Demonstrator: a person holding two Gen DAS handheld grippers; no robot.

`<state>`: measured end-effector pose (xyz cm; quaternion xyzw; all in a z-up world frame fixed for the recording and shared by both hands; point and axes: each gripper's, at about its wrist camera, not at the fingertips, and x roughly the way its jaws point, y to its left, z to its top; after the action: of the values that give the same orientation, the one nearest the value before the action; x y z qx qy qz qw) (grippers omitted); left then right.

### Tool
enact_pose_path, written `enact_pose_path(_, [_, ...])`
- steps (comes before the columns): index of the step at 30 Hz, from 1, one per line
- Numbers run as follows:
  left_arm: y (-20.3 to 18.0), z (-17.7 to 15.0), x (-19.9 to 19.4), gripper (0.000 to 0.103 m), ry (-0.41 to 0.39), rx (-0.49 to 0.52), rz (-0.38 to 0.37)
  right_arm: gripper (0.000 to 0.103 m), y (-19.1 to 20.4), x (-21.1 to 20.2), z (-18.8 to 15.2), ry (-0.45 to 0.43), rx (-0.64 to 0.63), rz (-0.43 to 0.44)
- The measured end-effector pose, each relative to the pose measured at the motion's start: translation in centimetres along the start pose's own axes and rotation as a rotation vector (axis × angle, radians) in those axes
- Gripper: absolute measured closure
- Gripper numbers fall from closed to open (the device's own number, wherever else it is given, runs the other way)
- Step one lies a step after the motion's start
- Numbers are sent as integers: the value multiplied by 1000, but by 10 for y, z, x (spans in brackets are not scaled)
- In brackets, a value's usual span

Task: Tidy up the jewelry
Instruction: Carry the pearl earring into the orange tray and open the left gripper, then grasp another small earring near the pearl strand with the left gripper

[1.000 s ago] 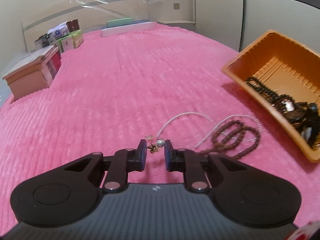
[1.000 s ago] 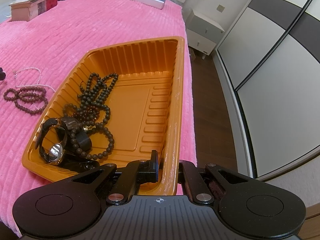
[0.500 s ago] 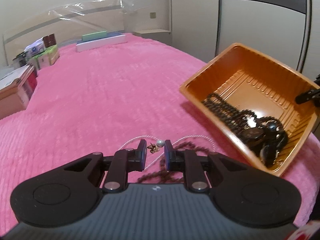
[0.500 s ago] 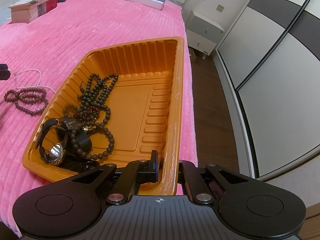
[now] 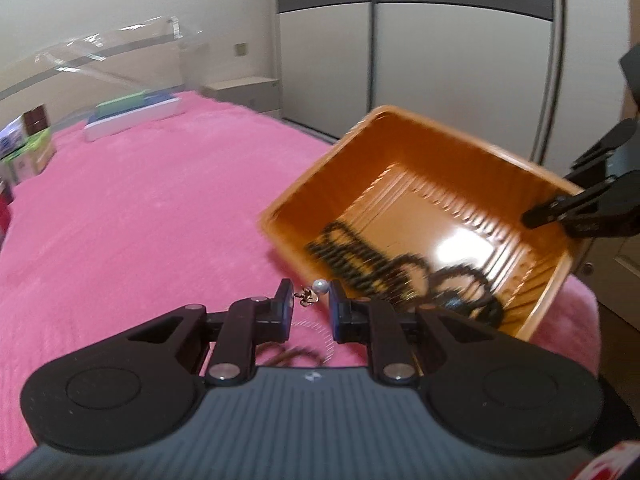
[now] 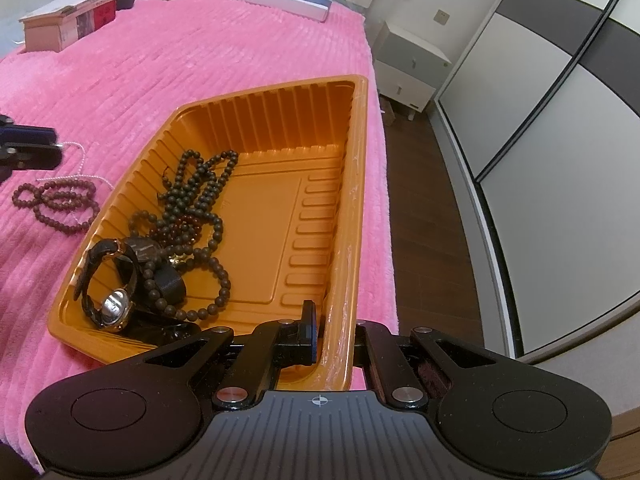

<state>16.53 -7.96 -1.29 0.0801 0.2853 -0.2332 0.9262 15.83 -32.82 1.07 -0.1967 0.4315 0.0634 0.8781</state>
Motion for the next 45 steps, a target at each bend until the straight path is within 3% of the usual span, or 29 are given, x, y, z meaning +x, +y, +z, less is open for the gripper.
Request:
enact_pose_path(9, [-32, 19, 30, 87, 9, 67, -73, 99, -1, 0, -1, -2, 6, 4])
enact_pose_path(17, [-46, 20, 45, 85, 25, 107, -85, 99, -3, 2, -1, -1, 10, 5])
enact_pose_path(18, [-48, 20, 46, 81, 26, 121, -82, 99, -3, 2, -1, -1, 11, 5])
enact_pose_path(20, [-49, 18, 45, 63, 17, 136, -78, 99, -4, 1, -2, -2, 12, 7])
enact_pose_path(22, [-44, 16, 40, 62, 2, 130, -69, 99, -4, 1, -2, -4, 13, 10])
enact_pose_path(27, [-17, 0, 20, 60, 1, 70, -6, 99, -5, 1, -3, -9, 16, 13])
enact_pose_path(39, [75, -72, -19, 59, 82, -96, 258, 99, -5, 0, -3, -2, 15, 13])
enact_pose_path(45, [107, -82, -16, 59, 85, -157, 304, 99, -5, 1, -2, 5, 10, 11])
